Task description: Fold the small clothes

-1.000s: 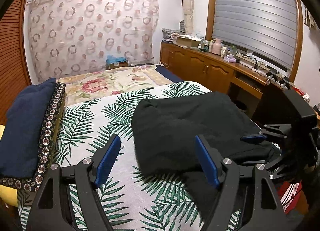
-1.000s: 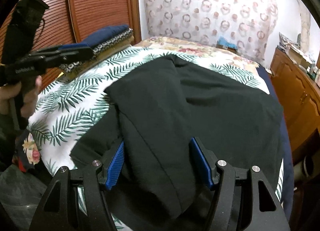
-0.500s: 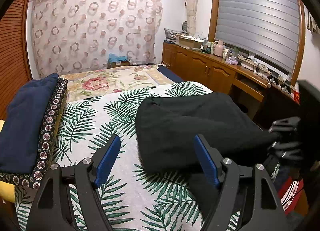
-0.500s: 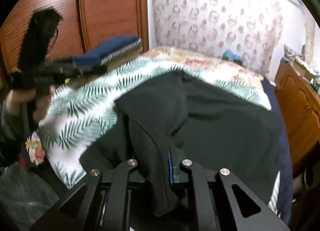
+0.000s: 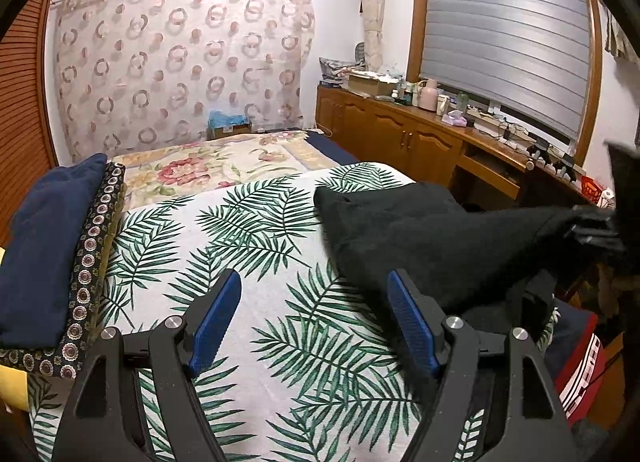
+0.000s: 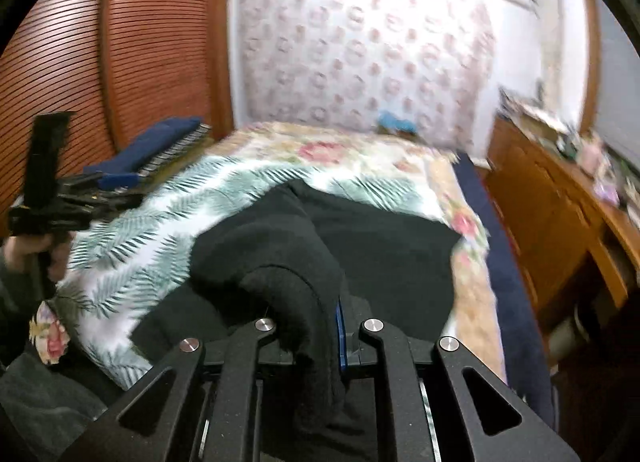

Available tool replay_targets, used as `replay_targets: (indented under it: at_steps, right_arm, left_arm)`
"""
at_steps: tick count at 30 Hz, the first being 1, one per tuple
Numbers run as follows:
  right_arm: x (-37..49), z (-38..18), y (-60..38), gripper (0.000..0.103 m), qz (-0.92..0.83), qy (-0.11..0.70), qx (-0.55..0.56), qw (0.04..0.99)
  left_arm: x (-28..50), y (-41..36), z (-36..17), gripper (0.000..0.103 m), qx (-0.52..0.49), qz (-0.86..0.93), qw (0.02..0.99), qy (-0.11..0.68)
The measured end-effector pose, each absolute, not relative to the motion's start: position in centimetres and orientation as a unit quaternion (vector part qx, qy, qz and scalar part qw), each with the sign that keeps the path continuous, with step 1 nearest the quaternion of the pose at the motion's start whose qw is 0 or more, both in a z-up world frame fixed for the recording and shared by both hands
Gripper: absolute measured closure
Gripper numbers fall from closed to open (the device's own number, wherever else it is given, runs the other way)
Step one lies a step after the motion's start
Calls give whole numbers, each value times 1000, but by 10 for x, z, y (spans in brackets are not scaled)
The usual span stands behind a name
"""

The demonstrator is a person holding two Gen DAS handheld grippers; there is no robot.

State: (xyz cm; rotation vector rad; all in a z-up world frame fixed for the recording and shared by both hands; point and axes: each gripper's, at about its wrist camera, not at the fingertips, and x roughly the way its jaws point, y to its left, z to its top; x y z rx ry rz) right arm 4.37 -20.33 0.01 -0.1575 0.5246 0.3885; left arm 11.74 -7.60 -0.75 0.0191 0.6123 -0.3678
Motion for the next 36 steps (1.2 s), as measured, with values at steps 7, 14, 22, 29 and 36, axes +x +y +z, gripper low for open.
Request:
replay_targets:
  at_steps: [7,14,22,29,36]
  right_arm:
    - [46,-40,-222,86,141,316,-78,935]
    - [32,-14,-215,49,144,282,-87,945]
    - [39,-17,-182,44,201,266,-90,938]
    - [72,-18,-131,44,267,265,-110,920]
    - [111,-43,-102,44,299,316,-139,889]
  left_arm:
    - [116,-82,-9,26,10,-187,935,301]
    - [114,-82,-7,26,7,-185,937,298]
    - [112,-75,-9,26,0,-178,939,295]
    - [109,-60,-9,26,-9,-168,941,294]
    - [110,-41,-13,26,-34,-151,943,293]
